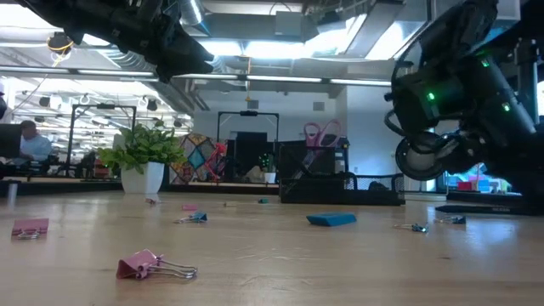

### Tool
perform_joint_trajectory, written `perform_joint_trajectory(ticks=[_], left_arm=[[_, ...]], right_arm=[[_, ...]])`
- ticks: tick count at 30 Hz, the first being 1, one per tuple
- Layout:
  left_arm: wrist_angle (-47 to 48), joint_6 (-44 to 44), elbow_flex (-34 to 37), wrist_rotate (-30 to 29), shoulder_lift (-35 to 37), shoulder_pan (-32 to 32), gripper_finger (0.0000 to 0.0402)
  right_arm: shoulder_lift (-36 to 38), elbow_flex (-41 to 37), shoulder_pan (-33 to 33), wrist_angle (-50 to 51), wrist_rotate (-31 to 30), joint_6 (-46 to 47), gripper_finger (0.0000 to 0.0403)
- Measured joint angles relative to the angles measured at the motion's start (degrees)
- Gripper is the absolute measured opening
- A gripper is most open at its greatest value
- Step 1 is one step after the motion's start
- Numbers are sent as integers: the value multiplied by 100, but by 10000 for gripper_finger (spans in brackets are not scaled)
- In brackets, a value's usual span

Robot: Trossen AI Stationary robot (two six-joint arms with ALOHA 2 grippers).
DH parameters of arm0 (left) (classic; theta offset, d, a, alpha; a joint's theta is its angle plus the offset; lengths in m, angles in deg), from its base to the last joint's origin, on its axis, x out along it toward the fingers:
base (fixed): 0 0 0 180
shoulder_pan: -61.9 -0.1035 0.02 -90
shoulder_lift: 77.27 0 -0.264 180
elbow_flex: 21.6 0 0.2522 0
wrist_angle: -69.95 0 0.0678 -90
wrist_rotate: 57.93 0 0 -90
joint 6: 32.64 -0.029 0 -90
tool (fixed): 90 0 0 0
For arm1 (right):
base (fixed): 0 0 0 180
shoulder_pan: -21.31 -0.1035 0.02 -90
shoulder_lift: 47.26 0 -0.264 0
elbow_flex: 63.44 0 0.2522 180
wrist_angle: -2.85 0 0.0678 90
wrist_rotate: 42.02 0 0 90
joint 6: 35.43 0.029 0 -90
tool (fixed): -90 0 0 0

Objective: Pick and place office supplies into organizer
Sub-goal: Put the black pen into the black desk organizer

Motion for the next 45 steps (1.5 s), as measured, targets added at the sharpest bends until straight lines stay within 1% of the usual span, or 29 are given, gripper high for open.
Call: perform_joint_trajectory(ticks=[4, 9, 16, 20, 22, 24, 26, 28, 32, 38, 41, 45], left_arm=[[0, -3, 0, 0, 0, 0, 169], [-2, -51, 0, 0, 2, 0, 169], [-10, -56, 0, 8, 0, 0, 169], [-350, -52, 2, 202, 0, 0, 169], [-542, 14, 2, 425, 0, 0, 169], [-765, 105, 2, 737, 0, 0, 169], [-1029, 144, 2, 1034, 0, 14, 169], [-1319, 141, 2, 1182, 2, 56, 169], [-1757, 5, 2, 1196, 2, 162, 169], [-1964, 44, 2, 1099, 0, 296, 169], [-2234, 46, 2, 1080, 0, 313, 169], [-2617, 44, 2, 1068, 1, 303, 169]], right_arm=[[104, 475, -3, 368, 211, -2, 33], [204, 1355, 13, 651, 344, 187, 35], [213, 2750, 203, 347, 318, 465, 34], [215, 3458, 343, 174, 270, 440, 36], [215, 3737, 404, -71, 40, 434, 35], [219, 3961, 448, -318, -317, 432, 34], [219, 4101, 490, -716, -715, 432, 35], [221, 4154, 536, -1212, -1023, 433, 36], [221, 4161, 645, -2469, -1205, 271, 35], [221, 4164, 753, -4392, -1417, -179, 36], [221, 4166, 760, -4890, -1421, -192, 36], [221, 4166, 760, -5047, -1419, -226, 35]])
